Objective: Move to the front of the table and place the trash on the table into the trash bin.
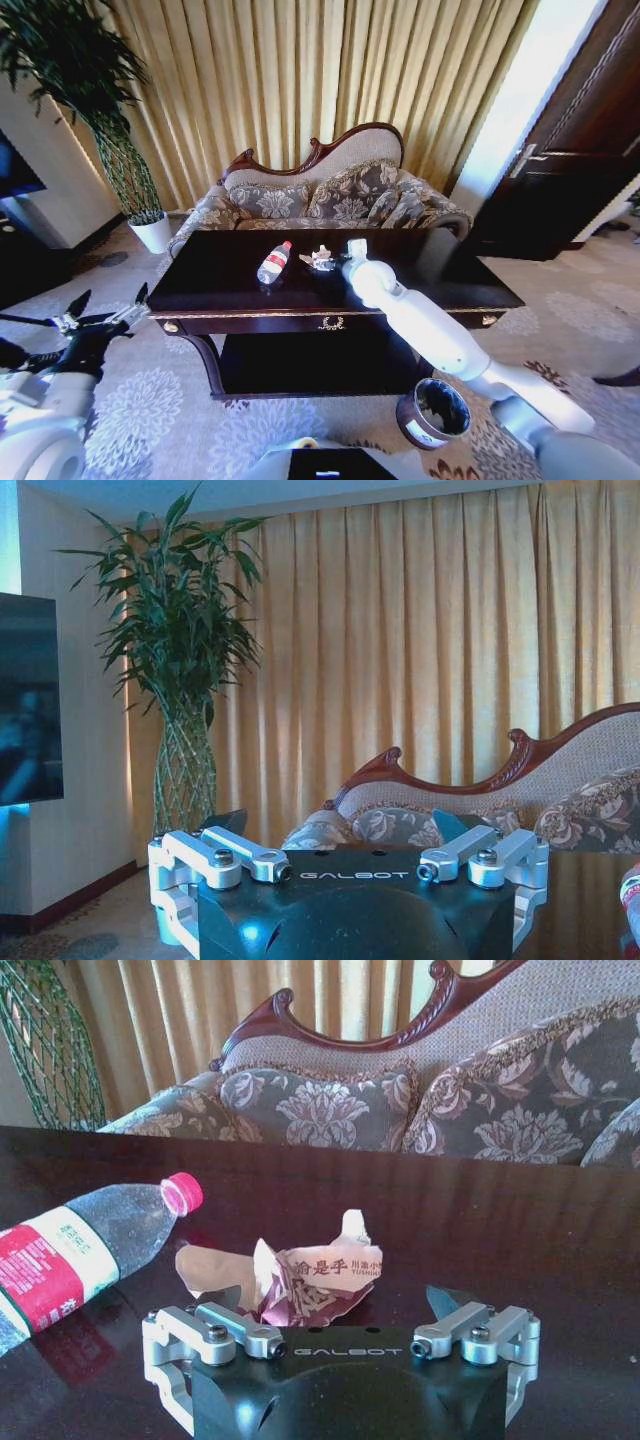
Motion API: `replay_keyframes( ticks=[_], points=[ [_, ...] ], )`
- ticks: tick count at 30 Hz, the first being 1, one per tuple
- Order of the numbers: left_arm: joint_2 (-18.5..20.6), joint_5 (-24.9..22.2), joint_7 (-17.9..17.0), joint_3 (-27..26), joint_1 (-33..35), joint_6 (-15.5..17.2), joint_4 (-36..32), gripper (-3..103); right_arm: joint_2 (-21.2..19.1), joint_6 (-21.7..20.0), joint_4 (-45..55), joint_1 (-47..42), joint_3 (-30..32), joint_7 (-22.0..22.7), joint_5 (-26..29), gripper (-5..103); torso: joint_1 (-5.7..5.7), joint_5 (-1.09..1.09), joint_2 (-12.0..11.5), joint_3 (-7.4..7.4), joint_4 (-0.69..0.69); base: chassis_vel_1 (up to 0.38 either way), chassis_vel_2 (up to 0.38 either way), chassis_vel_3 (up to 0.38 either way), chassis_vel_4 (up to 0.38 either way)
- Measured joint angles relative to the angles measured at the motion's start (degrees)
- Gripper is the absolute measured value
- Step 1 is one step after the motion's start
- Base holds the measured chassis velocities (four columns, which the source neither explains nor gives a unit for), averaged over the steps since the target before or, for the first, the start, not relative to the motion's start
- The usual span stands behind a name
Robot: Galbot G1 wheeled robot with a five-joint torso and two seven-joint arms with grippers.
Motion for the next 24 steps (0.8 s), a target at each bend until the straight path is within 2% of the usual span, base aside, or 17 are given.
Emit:
replay_keyframes(
  ticks=[9, 13, 14, 16, 19, 21, 22, 23, 24],
  points=[
    [-0.3, 0.1, 0.1, 0.3, -0.2, 0.0, 0.0, 100, 0.8, 0.4, -1.4, 0.1, -0.7, -0.4, 0.0, 97, 0.00, 0.00, 0.0, 0.00, -0.01, 0.000, 0.000, 0.000, 0.000],
    [-0.4, 0.1, 0.1, 0.1, -0.1, 0.0, 0.0, 100, 0.7, 0.9, -1.7, -0.1, -1.1, -2.1, -1.6, 77, -0.01, 0.00, 0.0, 0.00, 0.00, 0.000, 0.000, 0.000, 0.000],
    [-0.4, 0.1, 0.1, 0.1, -0.1, 0.0, 0.0, 100, 0.7, 0.9, -1.7, -0.1, -1.1, -2.1, -1.6, 77, -0.01, 0.00, 0.0, 0.00, 0.00, 0.000, 0.000, 0.000, 0.000],
    [-0.5, 0.1, 0.2, 0.0, 0.0, 0.0, 0.0, 100, 0.7, 1.3, -1.9, -0.1, -1.1, -2.4, -1.8, 65, -0.01, 0.00, 0.0, 0.00, 0.00, 0.000, 0.000, 0.000, 0.000],
    [-0.4, 0.1, 0.2, -0.1, 0.0, 0.0, 0.0, 100, 0.7, 1.6, -2.0, -0.1, -1.1, -2.5, -1.8, 60, -0.01, 0.00, 0.0, 0.00, 0.00, 0.000, 0.000, 0.000, 0.000],
    [-0.3, 0.1, 0.2, -0.2, 0.0, 0.0, 0.0, 100, 0.7, 2.0, -2.0, -0.2, -1.0, -2.5, -1.9, 49, -0.01, 0.00, 0.0, 0.00, 0.00, 0.000, 0.000, 0.000, 0.000],
    [-0.3, 0.1, 0.2, -0.2, 0.0, 0.0, 0.0, 100, 0.7, 2.0, -2.0, -0.2, -1.0, -2.5, -1.9, 49, -0.01, 0.00, 0.0, 0.00, 0.00, 0.000, 0.000, 0.000, 0.000],
    [-0.2, 0.1, 0.2, -0.1, 0.0, 0.0, 0.0, 100, 0.6, 2.2, -1.9, -0.3, -1.0, -2.6, -1.9, 44, -0.01, 0.00, 0.0, 0.00, 0.00, 0.000, 0.000, 0.000, 0.000],
    [-0.2, 0.1, 0.2, 0.2, -0.1, 0.0, 0.0, 100, 0.4, 2.8, -1.7, -0.4, -0.8, -2.6, -2.0, 33, -0.01, 0.00, 0.0, 0.00, 0.00, 0.000, 0.000, 0.000, 0.000]
  ],
)
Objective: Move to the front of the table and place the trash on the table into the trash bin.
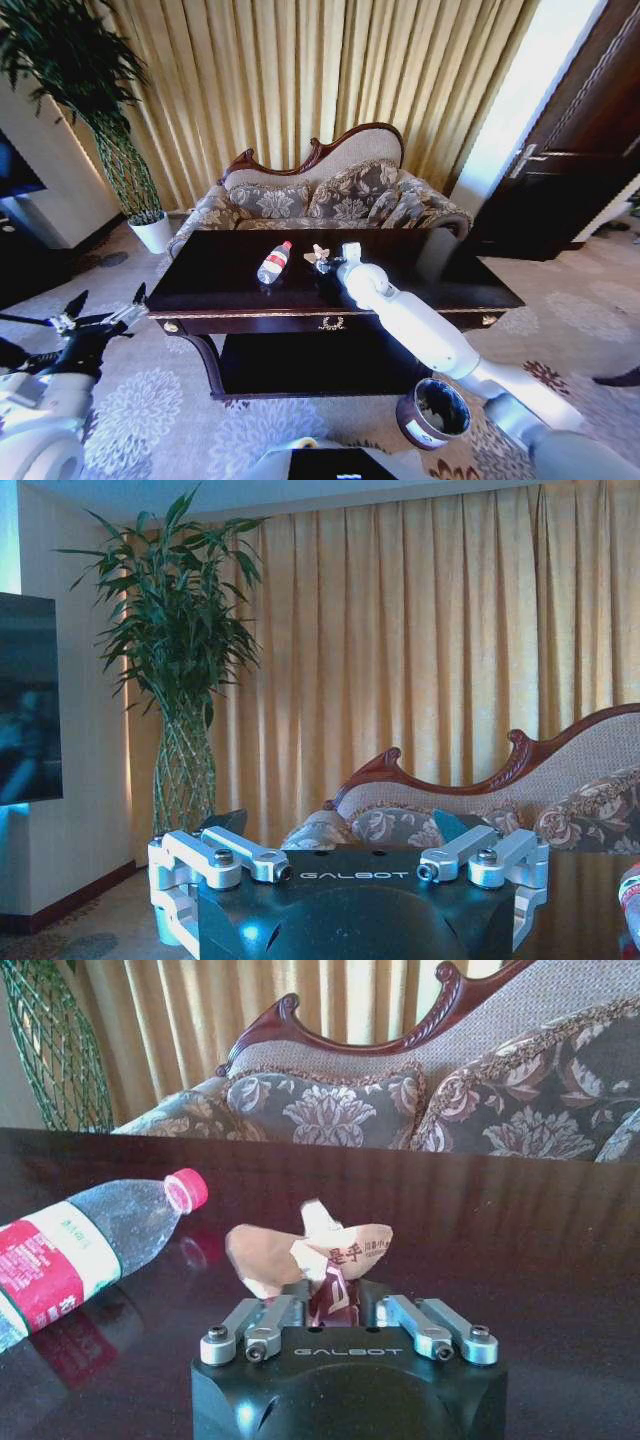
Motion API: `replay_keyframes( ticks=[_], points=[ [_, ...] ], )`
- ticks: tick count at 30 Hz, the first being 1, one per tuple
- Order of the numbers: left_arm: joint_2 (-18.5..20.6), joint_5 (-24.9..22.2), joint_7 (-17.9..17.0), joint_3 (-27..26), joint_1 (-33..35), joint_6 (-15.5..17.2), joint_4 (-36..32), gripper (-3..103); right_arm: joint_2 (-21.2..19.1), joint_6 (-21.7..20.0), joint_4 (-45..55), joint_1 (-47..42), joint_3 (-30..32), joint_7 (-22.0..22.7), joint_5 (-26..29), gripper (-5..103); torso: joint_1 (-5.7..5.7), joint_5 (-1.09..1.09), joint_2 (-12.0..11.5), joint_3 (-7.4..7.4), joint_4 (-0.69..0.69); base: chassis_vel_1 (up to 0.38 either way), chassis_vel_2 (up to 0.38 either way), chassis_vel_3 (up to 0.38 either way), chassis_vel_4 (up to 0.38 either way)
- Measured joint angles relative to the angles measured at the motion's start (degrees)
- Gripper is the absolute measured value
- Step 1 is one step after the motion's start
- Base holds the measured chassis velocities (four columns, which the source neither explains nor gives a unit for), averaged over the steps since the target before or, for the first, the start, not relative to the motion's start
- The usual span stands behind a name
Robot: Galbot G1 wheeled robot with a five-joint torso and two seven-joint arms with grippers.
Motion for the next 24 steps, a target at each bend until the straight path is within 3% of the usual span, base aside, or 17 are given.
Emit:
replay_keyframes(
  ticks=[1, 4, 6, 8, 12, 16, 24],
  points=[
    [0.0, 0.0, 0.0, 0.1, 0.0, 0.0, 0.0, 100, -0.1, 0.3, 0.1, -0.1, 0.1, 0.0, 0.0, 22, 0.00, 0.00, 0.0, 0.00, 0.00, 0.000, 0.000, 0.000, 0.000],
    [0.1, 0.0, 0.0, 0.2, -0.1, 0.0, 0.0, 100, -0.3, 1.5, 0.4, -0.1, 0.4, -0.1, 0.0, 17, 0.00, 0.00, 0.0, 0.00, 0.00, 0.000, 0.000, 0.000, 0.000],
    [0.2, 0.0, 0.0, 0.5, -0.2, 0.0, 0.0, 100, -0.7, 4.0, 0.9, -0.2, 1.1, -1.1, 0.0, 6, 0.00, 0.00, 0.0, 0.00, 0.00, 0.000, 0.000, 0.000, 0.000],
    [0.3, 0.0, 0.0, 0.6, -0.3, -0.1, 0.0, 100, -0.9, 5.3, 1.4, -0.5, 1.5, -1.4, 0.0, 3, 0.00, 0.00, 0.0, 0.00, 0.00, 0.000, 0.000, 0.000, 0.000],
    [0.6, 0.0, -0.1, 0.9, -0.3, -0.9, 0.0, 100, -2.4, 8.7, 3.5, -1.9, 3.7, -2.1, -0.9, 1, 0.00, 0.00, 0.0, 0.00, 0.01, 0.000, 0.000, 0.000, 0.000],
    [1.2, 0.0, -0.1, 1.0, -0.4, -1.4, 0.0, 100, -4.9, 13.6, 5.7, -5.5, 7.5, -4.2, -5.8, 1, 0.00, 0.00, 0.0, 0.00, 0.00, 0.000, 0.000, 0.000, 0.000],
    [1.8, -0.1, 0.0, 1.6, -1.0, -2.4, 0.0, 100, -10.8, 19.9, 10.3, -19.2, 20.7, -8.8, -10.6, 1, 0.00, 0.02, 0.0, 0.00, -0.01, 0.000, 0.000, 0.000, 0.000]
  ],
)
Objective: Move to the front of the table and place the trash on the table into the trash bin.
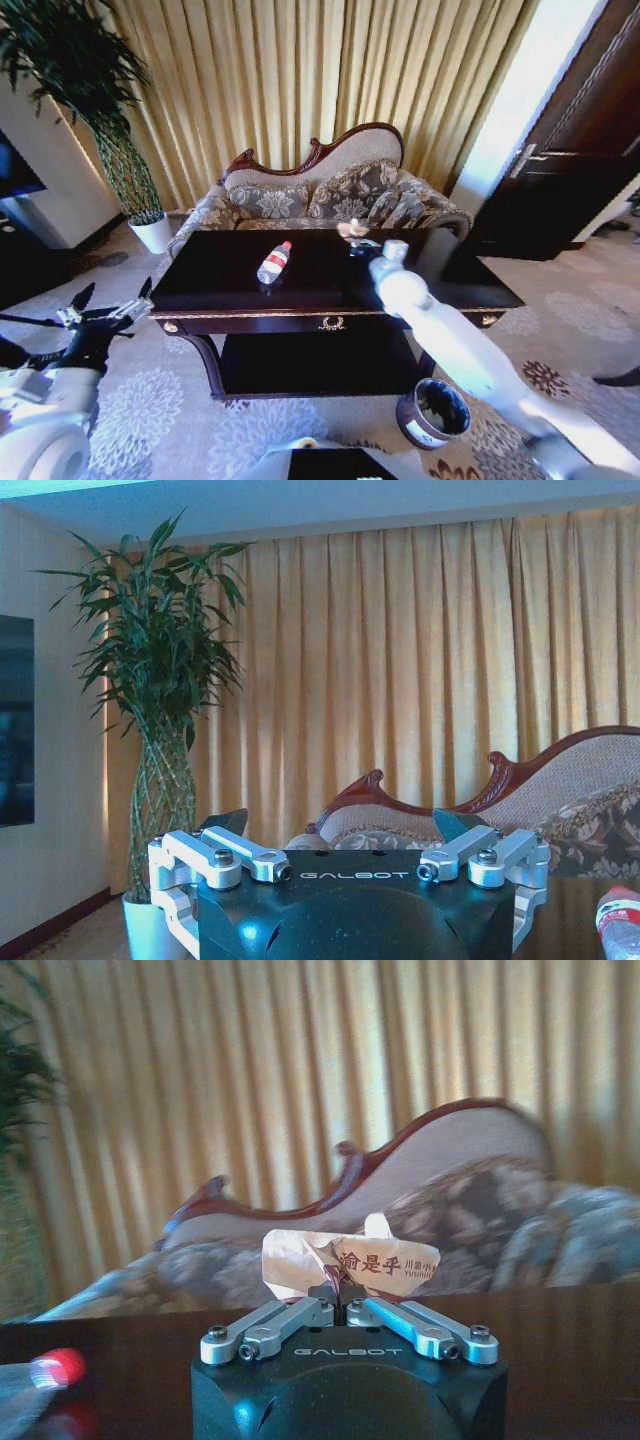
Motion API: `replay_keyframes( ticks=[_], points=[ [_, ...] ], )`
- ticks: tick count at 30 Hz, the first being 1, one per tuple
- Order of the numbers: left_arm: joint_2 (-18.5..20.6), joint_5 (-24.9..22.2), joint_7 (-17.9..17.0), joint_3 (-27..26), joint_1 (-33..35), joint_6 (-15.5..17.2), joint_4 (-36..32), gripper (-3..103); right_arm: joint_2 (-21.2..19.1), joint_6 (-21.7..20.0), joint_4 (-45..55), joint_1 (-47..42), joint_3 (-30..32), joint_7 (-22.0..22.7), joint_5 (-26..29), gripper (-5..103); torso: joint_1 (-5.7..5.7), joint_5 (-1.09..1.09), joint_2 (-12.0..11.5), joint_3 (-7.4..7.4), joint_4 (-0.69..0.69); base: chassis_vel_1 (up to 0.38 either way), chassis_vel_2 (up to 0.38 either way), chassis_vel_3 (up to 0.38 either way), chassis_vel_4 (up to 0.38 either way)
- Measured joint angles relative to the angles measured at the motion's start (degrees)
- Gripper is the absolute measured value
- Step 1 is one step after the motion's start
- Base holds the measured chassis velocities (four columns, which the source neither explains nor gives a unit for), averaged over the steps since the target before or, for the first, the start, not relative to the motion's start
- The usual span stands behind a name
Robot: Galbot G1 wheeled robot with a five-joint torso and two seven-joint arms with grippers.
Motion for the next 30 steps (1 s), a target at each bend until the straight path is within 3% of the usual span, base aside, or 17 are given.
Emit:
replay_keyframes(
  ticks=[1, 3, 6, 9, 21, 30],
  points=[
    [0.0, 0.0, 0.2, 0.4, -0.1, -0.4, 0.0, 100, -2.3, 2.3, 1.0, -5.0, 5.1, -2.7, -1.6, 1, 0.00, -0.01, 0.0, 0.00, -0.01, 0.000, 0.000, 0.000, 0.000],
    [0.0, 0.0, 0.2, 0.6, -0.1, -0.5, 0.0, 100, -3.1, 3.1, 1.4, -6.6, 6.3, -3.3, -1.7, 1, 0.00, -0.01, 0.0, 0.00, -0.01, 0.000, 0.000, 0.000, 0.000],
    [-0.2, 0.1, 1.1, 1.0, -0.1, -1.1, 0.2, 100, -6.6, 7.7, 4.0, -14.8, 12.1, -5.9, -1.1, 1, 0.00, -0.03, 0.0, 0.00, 0.00, 0.000, 0.000, 0.000, 0.000],
    [-0.2, 0.0, 1.3, 1.1, 0.0, -1.2, 0.3, 100, -7.1, 9.7, 5.2, -19.7, 15.9, -8.2, -1.3, 1, 0.00, -0.01, 0.0, 0.00, 0.00, 0.000, 0.000, 0.000, 0.000],
    [2.1, -1.2, 4.1, 1.1, -0.1, -2.5, 1.4, 100, -2.3, 16.5, 12.8, -45.4, 36.1, -18.1, -4.6, 1, 0.00, -0.02, 0.0, -0.01, 0.00, 0.000, 0.000, 0.000, 0.000],
    [2.1, -1.2, 4.8, 1.2, 0.2, -2.5, 2.8, 100, 0.6, 18.1, 15.9, -51.8, 39.2, -18.8, -7.7, 1, 0.00, -0.03, 0.0, 0.00, 0.01, 0.000, 0.000, 0.000, 0.000]
  ],
)
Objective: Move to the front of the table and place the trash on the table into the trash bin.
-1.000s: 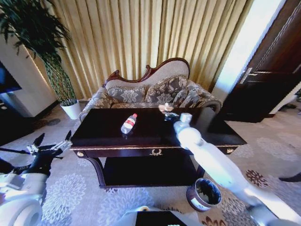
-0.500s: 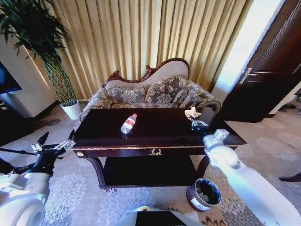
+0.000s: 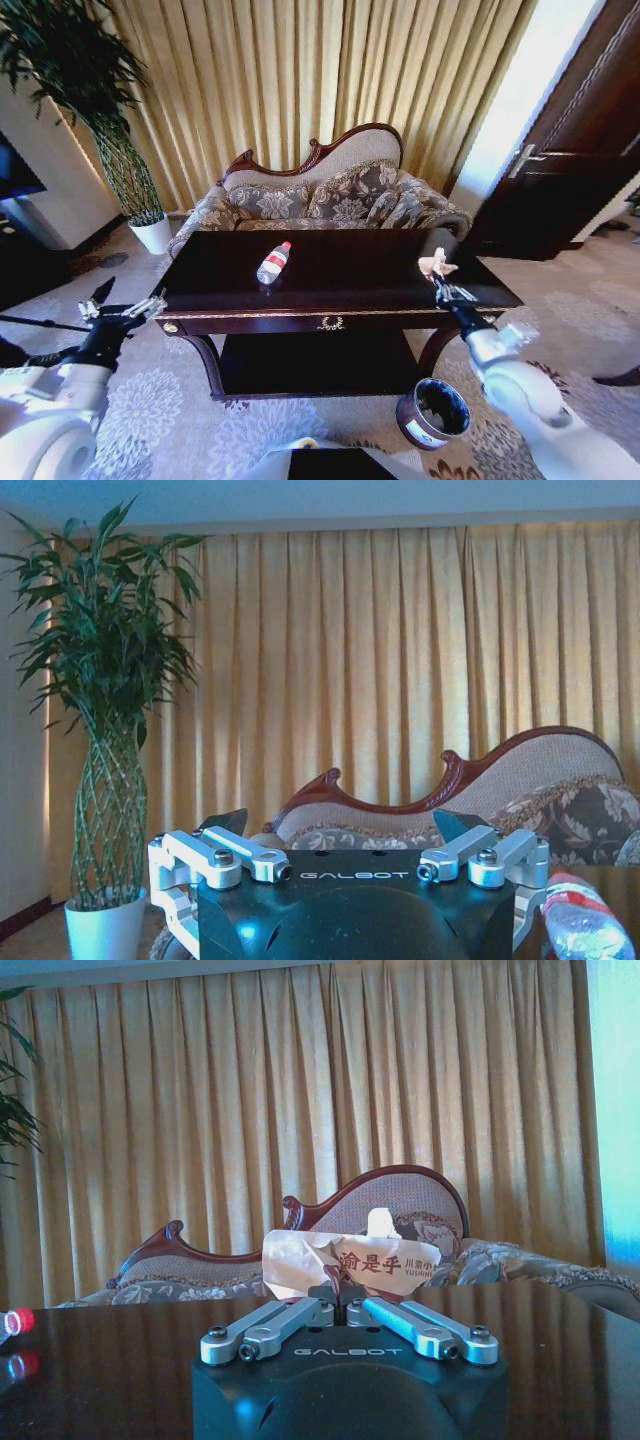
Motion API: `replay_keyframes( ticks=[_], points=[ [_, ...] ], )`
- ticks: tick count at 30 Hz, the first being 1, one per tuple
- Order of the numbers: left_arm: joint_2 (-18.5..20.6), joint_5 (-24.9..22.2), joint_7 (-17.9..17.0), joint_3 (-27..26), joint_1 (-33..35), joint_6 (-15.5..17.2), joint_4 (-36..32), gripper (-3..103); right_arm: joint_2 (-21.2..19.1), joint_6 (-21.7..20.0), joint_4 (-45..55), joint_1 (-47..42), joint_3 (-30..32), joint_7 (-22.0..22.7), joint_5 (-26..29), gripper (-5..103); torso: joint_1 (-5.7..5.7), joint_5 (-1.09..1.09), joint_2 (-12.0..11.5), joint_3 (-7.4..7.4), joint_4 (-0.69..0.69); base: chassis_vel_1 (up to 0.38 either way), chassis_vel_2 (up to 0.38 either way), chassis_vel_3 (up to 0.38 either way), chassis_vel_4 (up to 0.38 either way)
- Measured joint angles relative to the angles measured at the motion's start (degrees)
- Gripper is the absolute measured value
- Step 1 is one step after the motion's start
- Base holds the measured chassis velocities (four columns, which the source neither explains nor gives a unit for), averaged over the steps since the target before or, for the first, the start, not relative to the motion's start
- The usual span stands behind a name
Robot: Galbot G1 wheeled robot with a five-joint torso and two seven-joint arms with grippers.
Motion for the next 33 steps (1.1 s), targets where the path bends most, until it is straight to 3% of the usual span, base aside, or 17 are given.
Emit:
replay_keyframes(
  ticks=[23, 33],
  points=[
    [-0.3, 1.1, 0.6, 0.0, 0.2, 0.0, 0.9, 100, 2.9, -0.8, -2.0, 2.8, -5.0, 0.7, -4.6, 1, -0.02, 0.00, 0.0, -0.01, -0.01, 0.066, -0.065, -0.064, 0.066],
    [-0.3, 1.3, 0.7, 0.0, 0.1, 0.0, 1.0, 100, 2.7, -0.7, -7.2, 2.9, -3.8, 2.4, -4.9, 1, 0.02, 0.01, 0.0, 0.01, -0.01, 0.000, 0.000, 0.000, 0.000]
  ],
)
